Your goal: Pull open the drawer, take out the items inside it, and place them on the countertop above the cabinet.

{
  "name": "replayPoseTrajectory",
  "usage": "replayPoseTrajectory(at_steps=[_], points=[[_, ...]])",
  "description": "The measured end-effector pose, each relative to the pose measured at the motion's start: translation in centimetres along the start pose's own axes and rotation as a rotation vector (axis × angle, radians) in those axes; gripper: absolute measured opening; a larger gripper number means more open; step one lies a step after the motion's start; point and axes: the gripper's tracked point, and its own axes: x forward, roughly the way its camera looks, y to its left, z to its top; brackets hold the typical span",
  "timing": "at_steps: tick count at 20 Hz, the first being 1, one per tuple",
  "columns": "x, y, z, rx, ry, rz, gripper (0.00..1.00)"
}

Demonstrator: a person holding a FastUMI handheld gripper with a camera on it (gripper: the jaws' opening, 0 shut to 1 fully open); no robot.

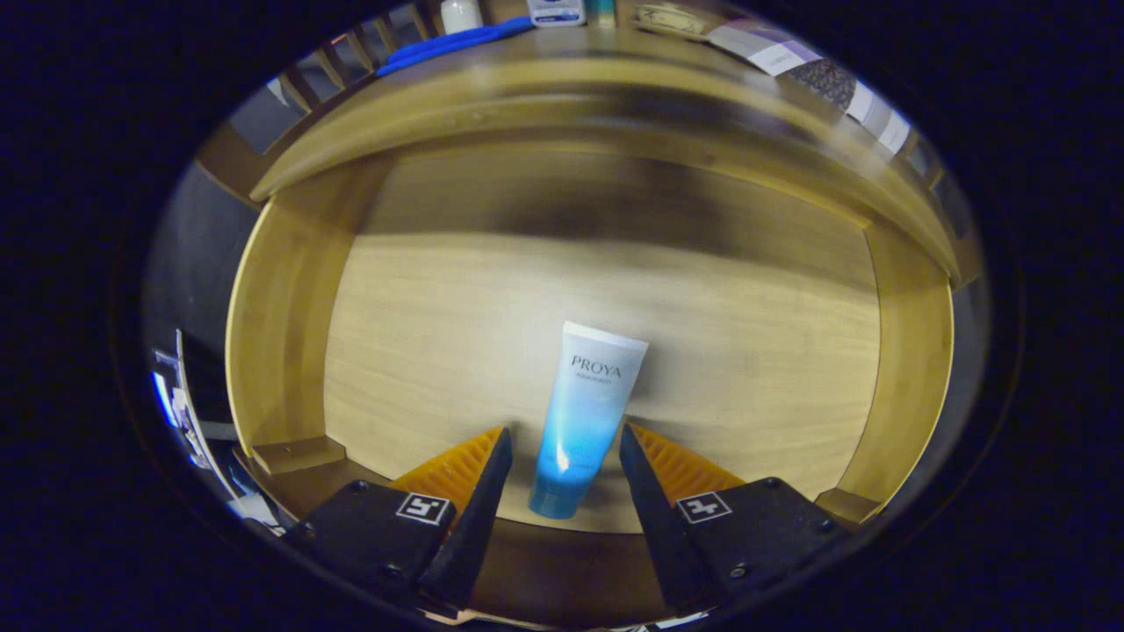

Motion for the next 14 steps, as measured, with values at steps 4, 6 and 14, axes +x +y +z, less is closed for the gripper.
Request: replayPoseTrajectory(at_steps=[4, 6, 14], points=[[0.9, -0.5, 0.5, -0.021, 0.012, -0.060, 0.78], [0.5, -0.6, 0.7, -0.023, 0.009, -0.076, 0.73], [-2.7, -1.1, 1.5, -0.001, -0.128, -0.071, 0.50]])
